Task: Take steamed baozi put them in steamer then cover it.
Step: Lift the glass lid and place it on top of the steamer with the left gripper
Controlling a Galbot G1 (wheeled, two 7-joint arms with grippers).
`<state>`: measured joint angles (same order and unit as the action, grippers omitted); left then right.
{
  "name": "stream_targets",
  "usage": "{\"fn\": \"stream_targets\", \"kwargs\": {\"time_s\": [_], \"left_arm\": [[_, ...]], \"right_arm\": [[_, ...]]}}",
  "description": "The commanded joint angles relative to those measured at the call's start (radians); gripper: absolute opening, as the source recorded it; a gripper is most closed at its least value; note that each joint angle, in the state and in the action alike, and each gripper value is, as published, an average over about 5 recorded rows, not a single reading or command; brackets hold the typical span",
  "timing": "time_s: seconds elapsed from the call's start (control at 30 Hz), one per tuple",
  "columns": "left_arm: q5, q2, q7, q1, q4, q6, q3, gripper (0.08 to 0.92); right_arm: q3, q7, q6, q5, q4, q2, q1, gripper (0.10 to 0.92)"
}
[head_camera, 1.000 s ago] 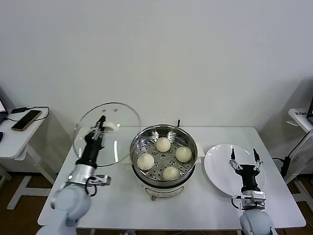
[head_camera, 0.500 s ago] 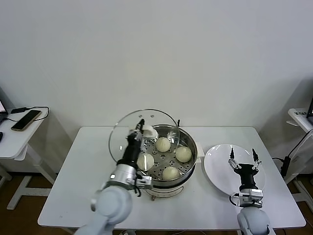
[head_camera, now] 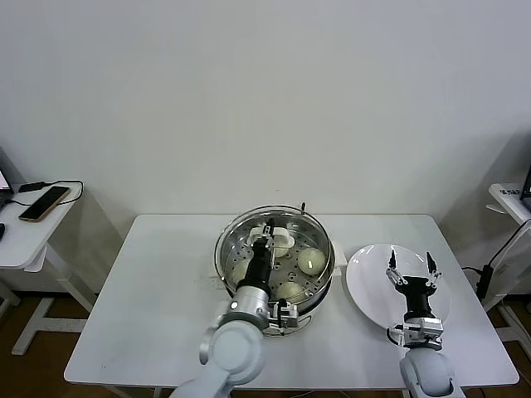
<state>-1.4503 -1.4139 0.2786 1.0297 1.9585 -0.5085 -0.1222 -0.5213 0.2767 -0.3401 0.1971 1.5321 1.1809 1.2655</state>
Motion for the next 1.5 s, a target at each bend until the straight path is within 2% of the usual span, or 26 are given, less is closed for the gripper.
{"fn": "stream_targets", "kwargs": {"time_s": [0.03,0.23,0.57,1.5], "left_arm": [[-0.024,-0.05,-0.088,-0.021,-0.113,-0.037,-0.051,0.194],[-0.032,-0.062,-0.124,-0.021,-0.141,-0.029,-0.045,0.194],[-0.079,-0.078,-0.095,-0.02,-0.165,-0.028,-0.041,0.194],[-0.142,-0.063,-0.041,-0.007,-0.167,0.018,-0.002,0.194]], "right_arm": [[-0.003,-0.002,0.002,0.002,-0.008,0.0,-0.002,0.823],[-0.007,-0.005,0.001,0.004,-0.014,-0.003,-0.002,0.823],[-0.008,-0.007,0.0,0.003,-0.016,-0.002,-0.004,0.823],[-0.007,-0.01,-0.003,-0.004,-0.027,0.011,-0.007,0.823]]}}
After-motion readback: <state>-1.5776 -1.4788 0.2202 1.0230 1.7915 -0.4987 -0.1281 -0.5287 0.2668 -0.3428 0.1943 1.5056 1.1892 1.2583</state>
